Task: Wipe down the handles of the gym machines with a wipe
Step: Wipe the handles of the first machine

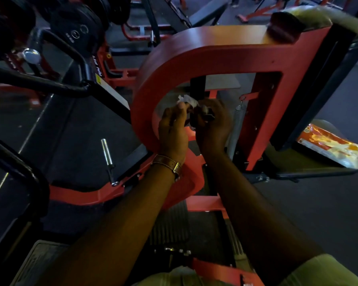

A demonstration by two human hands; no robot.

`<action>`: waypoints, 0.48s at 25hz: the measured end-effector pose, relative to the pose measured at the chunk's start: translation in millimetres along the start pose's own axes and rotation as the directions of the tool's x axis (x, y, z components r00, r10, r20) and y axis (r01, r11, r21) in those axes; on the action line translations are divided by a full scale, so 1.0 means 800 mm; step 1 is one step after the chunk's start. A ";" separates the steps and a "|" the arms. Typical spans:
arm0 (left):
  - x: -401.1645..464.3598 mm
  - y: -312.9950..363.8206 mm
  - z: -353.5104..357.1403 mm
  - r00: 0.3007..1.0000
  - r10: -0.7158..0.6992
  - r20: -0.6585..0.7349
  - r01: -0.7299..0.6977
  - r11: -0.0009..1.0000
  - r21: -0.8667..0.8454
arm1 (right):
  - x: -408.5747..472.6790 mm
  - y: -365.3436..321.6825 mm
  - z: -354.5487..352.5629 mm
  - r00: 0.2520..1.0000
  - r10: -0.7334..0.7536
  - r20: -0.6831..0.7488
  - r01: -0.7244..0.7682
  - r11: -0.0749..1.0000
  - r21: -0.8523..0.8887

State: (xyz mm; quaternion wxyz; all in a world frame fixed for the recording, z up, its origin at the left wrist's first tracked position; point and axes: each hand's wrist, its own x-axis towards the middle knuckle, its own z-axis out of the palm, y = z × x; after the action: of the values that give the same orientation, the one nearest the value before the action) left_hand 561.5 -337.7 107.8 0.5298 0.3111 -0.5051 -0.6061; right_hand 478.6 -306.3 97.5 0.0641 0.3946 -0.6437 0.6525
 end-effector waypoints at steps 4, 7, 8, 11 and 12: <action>0.008 -0.014 0.003 1.000 0.011 0.002 -0.012 1.000 0.007 | 0.020 -0.003 0.003 0.984 0.169 -0.059 -0.158 0.975 0.154; 0.020 -0.039 0.008 0.999 -0.054 -0.005 0.054 0.999 0.004 | 0.035 -0.022 0.002 0.968 0.170 -0.186 -0.152 0.983 0.104; 0.023 -0.045 0.011 0.994 -0.111 -0.017 0.110 0.994 -0.024 | 0.044 -0.027 0.004 0.962 0.181 -0.206 -0.162 0.981 0.109; 0.027 -0.060 0.016 0.981 -0.189 -0.052 0.187 0.982 -0.032 | 0.078 -0.033 0.021 0.951 0.302 -0.068 -0.271 0.917 0.291; 0.028 -0.063 0.017 0.978 -0.202 -0.061 0.201 0.979 -0.020 | 0.083 -0.030 0.026 0.948 0.317 0.016 -0.302 0.885 0.353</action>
State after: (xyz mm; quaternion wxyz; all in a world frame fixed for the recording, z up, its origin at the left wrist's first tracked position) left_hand 527.4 -358.7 68.1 0.4833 0.3758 -0.4500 -0.6502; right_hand 456.3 -348.8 153.3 -0.0987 0.2781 -0.5700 0.7668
